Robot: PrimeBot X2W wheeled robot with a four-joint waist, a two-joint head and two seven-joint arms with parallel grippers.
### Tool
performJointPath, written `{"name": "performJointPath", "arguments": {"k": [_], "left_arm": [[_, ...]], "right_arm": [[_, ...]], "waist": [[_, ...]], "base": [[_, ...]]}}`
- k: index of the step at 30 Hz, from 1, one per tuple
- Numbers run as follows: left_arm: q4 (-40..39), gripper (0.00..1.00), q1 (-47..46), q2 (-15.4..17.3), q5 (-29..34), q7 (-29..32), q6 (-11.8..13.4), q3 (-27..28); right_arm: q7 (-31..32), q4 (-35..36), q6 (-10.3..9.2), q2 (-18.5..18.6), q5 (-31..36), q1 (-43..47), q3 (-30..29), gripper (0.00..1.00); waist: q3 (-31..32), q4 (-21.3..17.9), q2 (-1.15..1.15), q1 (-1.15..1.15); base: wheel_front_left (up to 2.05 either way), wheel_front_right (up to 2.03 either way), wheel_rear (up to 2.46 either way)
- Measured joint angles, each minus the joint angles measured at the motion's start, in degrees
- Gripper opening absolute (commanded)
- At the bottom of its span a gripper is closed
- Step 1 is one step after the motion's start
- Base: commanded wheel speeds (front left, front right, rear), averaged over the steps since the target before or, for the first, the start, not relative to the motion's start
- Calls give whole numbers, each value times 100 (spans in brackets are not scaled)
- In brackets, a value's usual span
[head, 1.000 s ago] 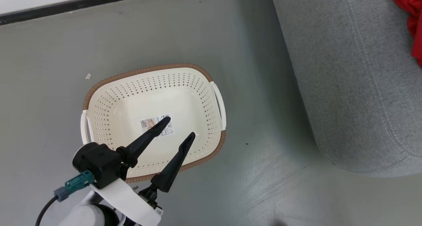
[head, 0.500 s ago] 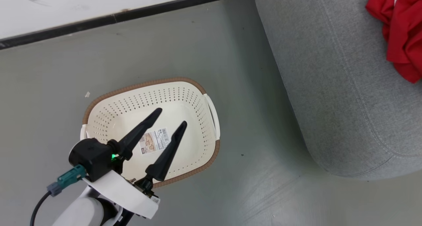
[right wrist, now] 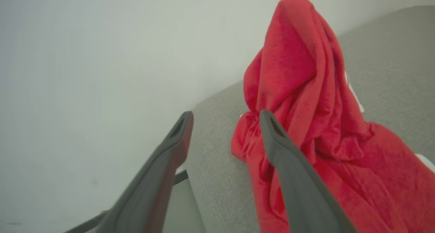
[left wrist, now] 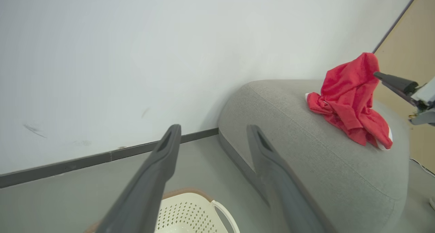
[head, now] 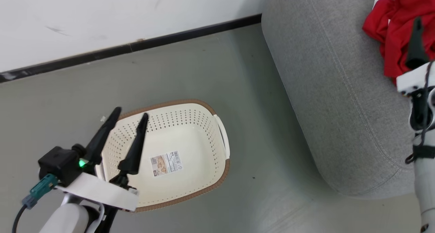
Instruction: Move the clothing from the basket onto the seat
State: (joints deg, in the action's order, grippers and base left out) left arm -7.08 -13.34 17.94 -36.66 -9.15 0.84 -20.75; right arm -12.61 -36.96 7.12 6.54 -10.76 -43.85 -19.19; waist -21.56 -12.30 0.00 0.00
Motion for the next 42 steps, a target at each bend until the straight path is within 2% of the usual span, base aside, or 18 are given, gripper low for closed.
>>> {"name": "performJointPath", "arguments": {"k": [11, 18, 25, 31, 42], "left_arm": [[659, 100, 381, -55, -8, -343, 355, 468], [959, 100, 479, -268, -87, -458, 431, 704], [1161, 100, 590, -420, -104, -506, 456, 779], [1352, 100, 593, -524, -52, -508, 445, 768], [1664, 100, 611, -624, 53, -509, 274, 676]], "right_arm": [[-110, 162, 0, -138, -129, 709, 935, 100], [-136, 238, 0, -247, -187, 1105, 1793, 100], [-159, 305, 0, -259, -233, 1473, 2273, 100], [-160, 532, 0, -259, -236, 1733, 2372, 100], [-162, 1001, 0, -270, -283, 2339, 2140, 100]], "waist": [[457, 270, 0, 0], [742, 571, 0, 0], [962, 863, 0, 0], [1149, 1086, 0, 0], [1511, 1365, 0, 0]], "base": [[0, 0, 0], [0, 0, 0], [0, 0, 0], [0, 0, 0], [0, 0, 0]]}}
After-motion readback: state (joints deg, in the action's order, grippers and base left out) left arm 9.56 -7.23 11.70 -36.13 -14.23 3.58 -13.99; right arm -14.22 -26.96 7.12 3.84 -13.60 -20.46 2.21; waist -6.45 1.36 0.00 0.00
